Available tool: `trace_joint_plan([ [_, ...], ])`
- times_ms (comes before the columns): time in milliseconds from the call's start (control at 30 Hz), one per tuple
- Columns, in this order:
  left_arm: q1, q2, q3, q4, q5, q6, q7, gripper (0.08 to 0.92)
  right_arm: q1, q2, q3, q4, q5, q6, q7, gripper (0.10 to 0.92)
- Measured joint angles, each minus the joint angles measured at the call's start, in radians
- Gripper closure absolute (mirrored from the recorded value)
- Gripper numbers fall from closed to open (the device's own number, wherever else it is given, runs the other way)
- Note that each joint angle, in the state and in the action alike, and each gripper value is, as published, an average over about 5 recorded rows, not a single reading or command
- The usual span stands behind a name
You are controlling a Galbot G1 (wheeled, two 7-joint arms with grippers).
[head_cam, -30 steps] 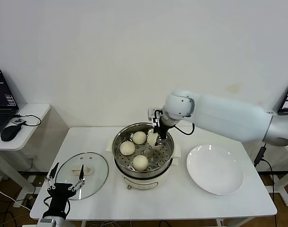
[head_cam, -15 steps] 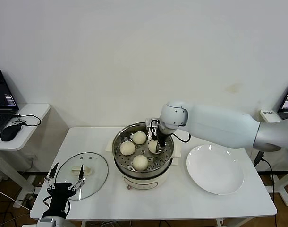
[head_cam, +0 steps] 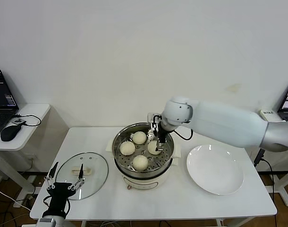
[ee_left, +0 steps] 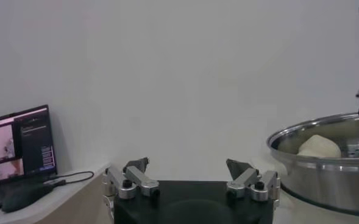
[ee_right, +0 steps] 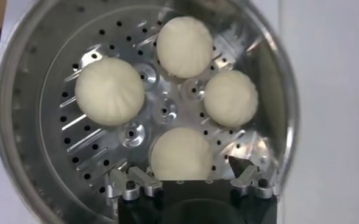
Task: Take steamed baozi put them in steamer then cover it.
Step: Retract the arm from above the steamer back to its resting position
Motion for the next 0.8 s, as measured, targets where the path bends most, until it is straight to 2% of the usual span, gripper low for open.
trace_joint_plan([
  [167, -0.004, 0.008, -0.003, 0.007, -0.004, 0.002, -0.001, 0.177, -0.026, -0.081, 0.061, 0.073, 0.052, 0.011, 0.096, 0.202],
  [367, -0.008, 0.008, -0.005, 0.015, -0.013, 0.002, -0.002, 0.177, -0.175, -0.206, 0.221, 0.174, 0.101, 0.087, 0.309, 0.203],
  [600, -0.014, 0.002, 0.010, 0.025, -0.017, 0.003, -0.010, 0.177, -0.556, -0.285, 0.574, 0.271, 0.063, 0.283, 0.544, 0.203],
  [800, -0.018, 0.004, 0.029, 0.036, -0.018, 0.015, -0.023, 0.177, -0.951, -0.229, 0.964, 0.320, -0.027, 0.473, 0.654, 0.203],
])
